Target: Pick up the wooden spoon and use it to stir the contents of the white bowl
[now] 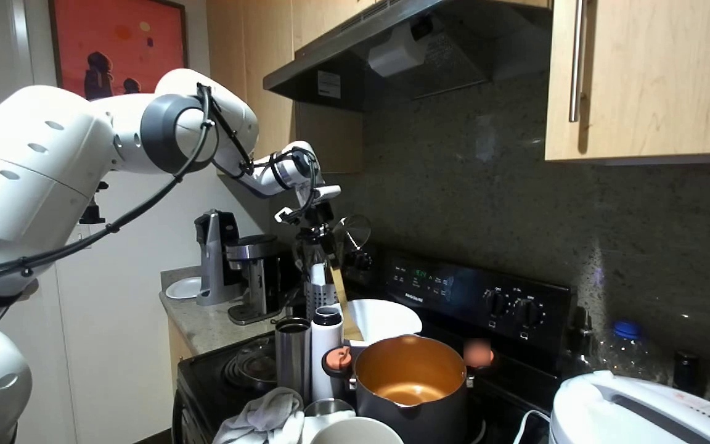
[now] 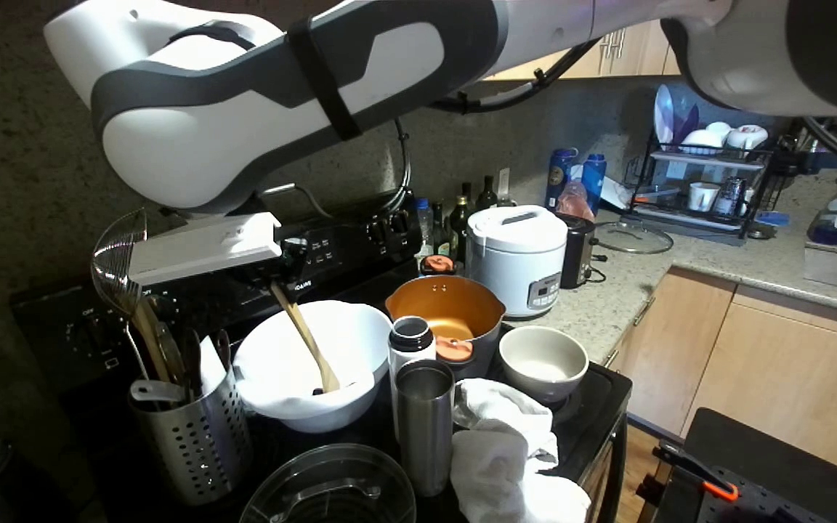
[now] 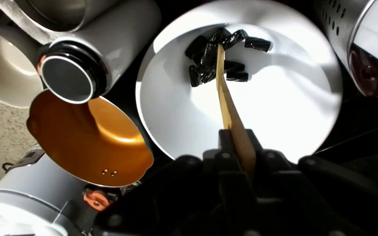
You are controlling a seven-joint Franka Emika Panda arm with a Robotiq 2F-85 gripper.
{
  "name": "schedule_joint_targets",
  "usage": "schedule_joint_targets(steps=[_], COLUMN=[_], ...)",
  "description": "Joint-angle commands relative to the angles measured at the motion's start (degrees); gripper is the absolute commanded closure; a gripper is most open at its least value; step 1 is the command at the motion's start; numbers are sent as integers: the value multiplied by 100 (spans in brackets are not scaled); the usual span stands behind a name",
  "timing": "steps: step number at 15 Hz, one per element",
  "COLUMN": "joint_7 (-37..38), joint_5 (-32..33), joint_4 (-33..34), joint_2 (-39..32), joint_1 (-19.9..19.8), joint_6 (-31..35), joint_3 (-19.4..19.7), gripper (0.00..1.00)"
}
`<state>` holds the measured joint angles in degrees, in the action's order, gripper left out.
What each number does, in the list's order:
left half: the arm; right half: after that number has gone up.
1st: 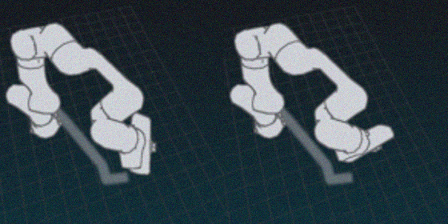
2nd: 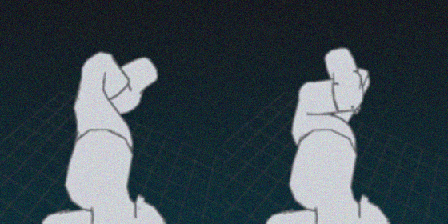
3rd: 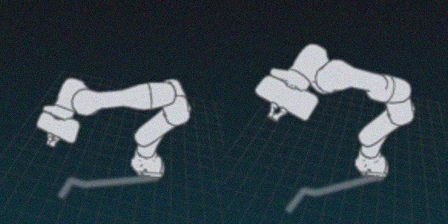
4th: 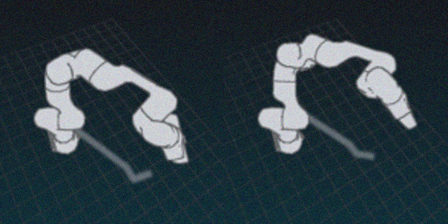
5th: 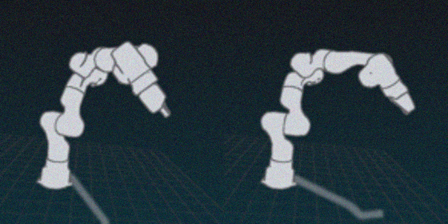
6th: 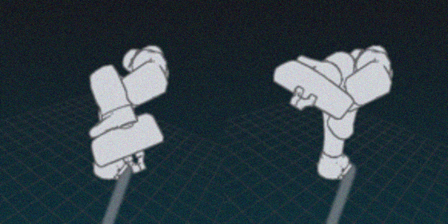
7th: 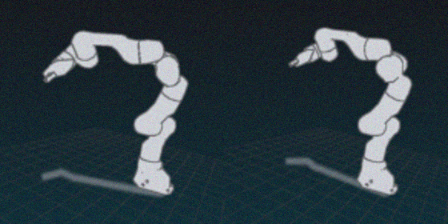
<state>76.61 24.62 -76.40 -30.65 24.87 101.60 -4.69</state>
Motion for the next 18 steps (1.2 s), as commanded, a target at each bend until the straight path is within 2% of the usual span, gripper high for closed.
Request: schedule_joint_targets(steps=[1, 4, 8, 13, 18], joint_7=[-471, -787, -678, -458, -42], joint_5=[-348, -342, 53, 449, 388], joint_4=[236, 361, 505, 509, 361], joint_2=[-88, -124, -173, -200, -181], joint_1=[-76, -52, 120, 219, 145], joint_6=[-369, -745, -1088, -850, -374], joint_3=[-47, -9, 122, 139, 33], gripper=[95, 95, 95, 95, 95])
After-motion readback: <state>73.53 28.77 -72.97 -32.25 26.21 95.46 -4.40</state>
